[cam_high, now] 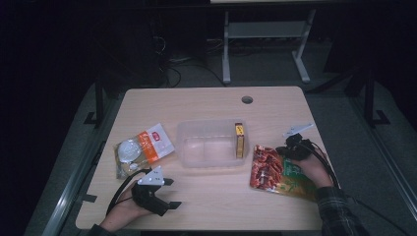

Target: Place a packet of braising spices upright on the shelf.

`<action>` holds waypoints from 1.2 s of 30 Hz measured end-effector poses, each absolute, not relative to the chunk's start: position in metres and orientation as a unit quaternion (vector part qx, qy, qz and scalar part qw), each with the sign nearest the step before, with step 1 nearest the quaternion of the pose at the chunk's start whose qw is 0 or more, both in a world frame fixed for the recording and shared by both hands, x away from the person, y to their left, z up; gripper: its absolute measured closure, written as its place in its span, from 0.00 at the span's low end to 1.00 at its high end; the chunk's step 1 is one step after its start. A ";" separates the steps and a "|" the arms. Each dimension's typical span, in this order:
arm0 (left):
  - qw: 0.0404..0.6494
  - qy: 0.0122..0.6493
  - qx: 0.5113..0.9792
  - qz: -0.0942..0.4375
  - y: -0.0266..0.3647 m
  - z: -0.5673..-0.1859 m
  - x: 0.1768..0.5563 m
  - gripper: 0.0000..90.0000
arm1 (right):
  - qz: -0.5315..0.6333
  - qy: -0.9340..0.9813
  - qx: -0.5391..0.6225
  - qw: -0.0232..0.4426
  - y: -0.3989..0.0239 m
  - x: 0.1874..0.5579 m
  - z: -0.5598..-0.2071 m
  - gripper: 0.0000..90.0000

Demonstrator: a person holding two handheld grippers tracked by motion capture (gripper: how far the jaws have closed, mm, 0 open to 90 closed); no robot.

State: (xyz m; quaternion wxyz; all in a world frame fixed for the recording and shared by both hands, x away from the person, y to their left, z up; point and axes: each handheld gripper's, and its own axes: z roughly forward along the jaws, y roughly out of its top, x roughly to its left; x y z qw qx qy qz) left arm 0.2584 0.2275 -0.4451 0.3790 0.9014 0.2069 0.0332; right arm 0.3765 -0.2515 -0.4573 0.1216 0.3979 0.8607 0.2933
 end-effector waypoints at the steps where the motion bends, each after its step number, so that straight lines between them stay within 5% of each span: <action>1: 0.378 0.207 0.902 0.033 0.227 -0.445 0.258 0.19 | 0.292 0.863 0.394 0.118 -0.249 0.377 -0.459 1.00; 9: 0.378 0.209 0.901 0.030 0.228 -0.446 0.258 0.19 | 0.305 0.874 0.366 0.092 -0.236 0.364 -0.459 1.00; 19: 0.374 0.205 0.904 0.027 0.225 -0.447 0.259 0.19 | 0.282 0.862 0.390 0.161 -0.241 0.386 -0.462 1.00; 36: 0.373 0.201 0.906 0.024 0.224 -0.448 0.258 0.19 | 0.308 0.891 0.325 0.075 -0.220 0.353 -0.460 1.00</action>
